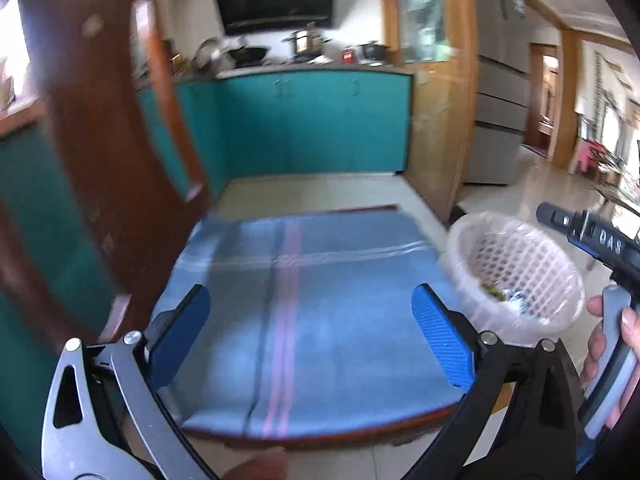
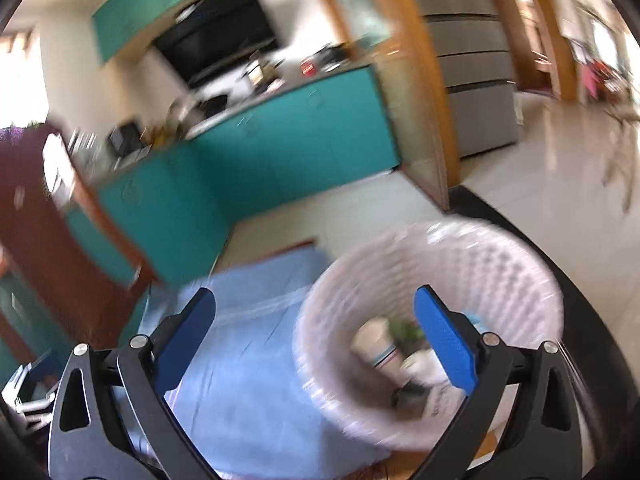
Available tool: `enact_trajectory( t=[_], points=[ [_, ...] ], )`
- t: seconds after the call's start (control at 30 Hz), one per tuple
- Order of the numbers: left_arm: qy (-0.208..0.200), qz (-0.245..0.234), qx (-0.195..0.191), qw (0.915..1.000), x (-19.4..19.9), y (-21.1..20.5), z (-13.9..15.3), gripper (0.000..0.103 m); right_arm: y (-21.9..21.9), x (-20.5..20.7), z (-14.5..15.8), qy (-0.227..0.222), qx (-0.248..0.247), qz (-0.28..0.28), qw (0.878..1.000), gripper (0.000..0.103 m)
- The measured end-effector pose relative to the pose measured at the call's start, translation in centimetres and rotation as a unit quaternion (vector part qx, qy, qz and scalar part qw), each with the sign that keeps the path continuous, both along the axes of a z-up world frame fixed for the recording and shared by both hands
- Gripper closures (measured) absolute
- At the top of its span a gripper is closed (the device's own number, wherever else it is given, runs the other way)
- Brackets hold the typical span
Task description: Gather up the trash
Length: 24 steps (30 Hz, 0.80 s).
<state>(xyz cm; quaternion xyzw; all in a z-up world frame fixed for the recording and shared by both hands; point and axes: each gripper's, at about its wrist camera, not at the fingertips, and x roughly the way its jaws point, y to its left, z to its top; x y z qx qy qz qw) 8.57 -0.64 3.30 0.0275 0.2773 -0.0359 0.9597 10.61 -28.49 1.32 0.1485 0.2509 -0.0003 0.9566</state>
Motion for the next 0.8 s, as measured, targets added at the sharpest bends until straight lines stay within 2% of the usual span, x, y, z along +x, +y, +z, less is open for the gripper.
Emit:
enact_trajectory(
  t=[0.1,0.17,0.3,0.43,0.8],
  points=[
    [0.011,0.046,0.002,0.9989,0.0,2.8,-1.7,0.003,5.6,0.1,-1.3,0.028,-0.056,0.043,0.997,0.004],
    [0.019,0.067,-0.008,0.9975,0.1,4.5,-2.7,0.003,7.9,-0.2,-2.0,0.037,-0.073,0.059,0.995,0.004],
    [0.030,0.080,0.017,0.9962,0.9,5.0,-4.6,0.003,11.5,-0.6,-3.7,0.061,-0.098,0.081,0.990,0.004],
    [0.056,0.080,-0.008,0.9952,1.4,6.1,-5.4,0.003,13.1,-1.0,-4.9,0.069,-0.114,0.088,0.987,0.004],
    [0.040,0.071,-0.015,0.9965,1.5,5.0,-4.6,0.003,12.3,-0.7,-5.2,0.062,-0.112,0.062,0.990,0.004]
  ],
)
